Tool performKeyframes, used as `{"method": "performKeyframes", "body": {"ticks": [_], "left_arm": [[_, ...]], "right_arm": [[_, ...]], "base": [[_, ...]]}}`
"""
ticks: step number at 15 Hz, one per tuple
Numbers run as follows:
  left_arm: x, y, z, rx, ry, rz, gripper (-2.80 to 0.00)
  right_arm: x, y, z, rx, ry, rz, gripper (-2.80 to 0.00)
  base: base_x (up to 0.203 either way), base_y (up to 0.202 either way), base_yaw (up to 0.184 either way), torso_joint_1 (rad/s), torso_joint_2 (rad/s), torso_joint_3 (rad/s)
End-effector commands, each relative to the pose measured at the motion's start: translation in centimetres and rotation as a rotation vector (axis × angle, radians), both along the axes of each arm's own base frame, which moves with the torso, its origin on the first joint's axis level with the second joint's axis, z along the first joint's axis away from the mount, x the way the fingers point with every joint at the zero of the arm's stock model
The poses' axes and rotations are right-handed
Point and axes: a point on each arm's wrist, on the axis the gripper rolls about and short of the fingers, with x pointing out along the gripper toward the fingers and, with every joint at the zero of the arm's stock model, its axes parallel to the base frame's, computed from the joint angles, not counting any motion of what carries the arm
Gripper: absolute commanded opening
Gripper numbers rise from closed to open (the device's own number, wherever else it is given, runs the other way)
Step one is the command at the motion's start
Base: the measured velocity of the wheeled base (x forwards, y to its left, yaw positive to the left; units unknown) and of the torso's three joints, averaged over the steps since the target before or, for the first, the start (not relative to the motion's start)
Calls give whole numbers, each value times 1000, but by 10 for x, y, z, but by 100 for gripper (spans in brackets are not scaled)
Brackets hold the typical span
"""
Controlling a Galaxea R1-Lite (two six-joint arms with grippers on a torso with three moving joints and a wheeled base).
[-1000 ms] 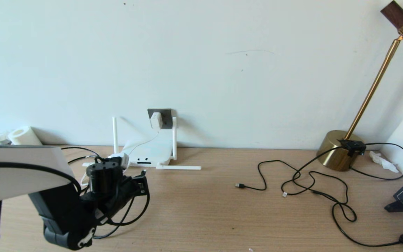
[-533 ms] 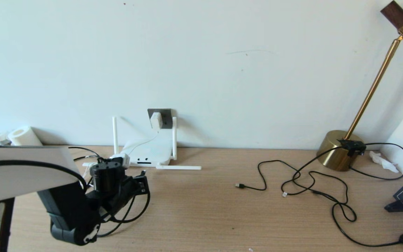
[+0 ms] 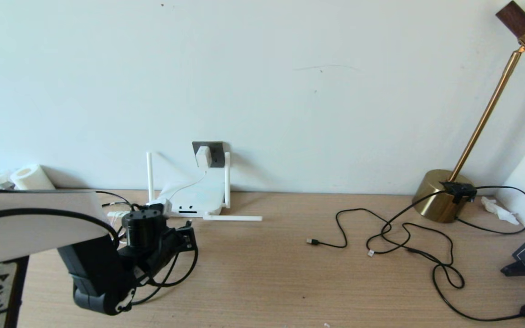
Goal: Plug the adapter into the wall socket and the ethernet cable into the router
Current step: Align cable and router interface
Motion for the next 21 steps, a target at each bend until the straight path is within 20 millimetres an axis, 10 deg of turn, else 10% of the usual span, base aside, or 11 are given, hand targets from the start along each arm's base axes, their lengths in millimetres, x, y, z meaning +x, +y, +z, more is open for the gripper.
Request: {"method": "performKeyframes", "body": {"ticks": [1, 21], "left_arm": [[4, -1, -1, -3, -11, 1, -280], [7, -1, 4, 11, -32, -1, -280]], "right_arm": [[0, 0, 0, -1, 3, 2, 0], [0, 0, 0, -1, 3, 2, 0]], "base": [[0, 0, 0, 0, 0, 0], [0, 0, 0, 0, 0, 0]]}}
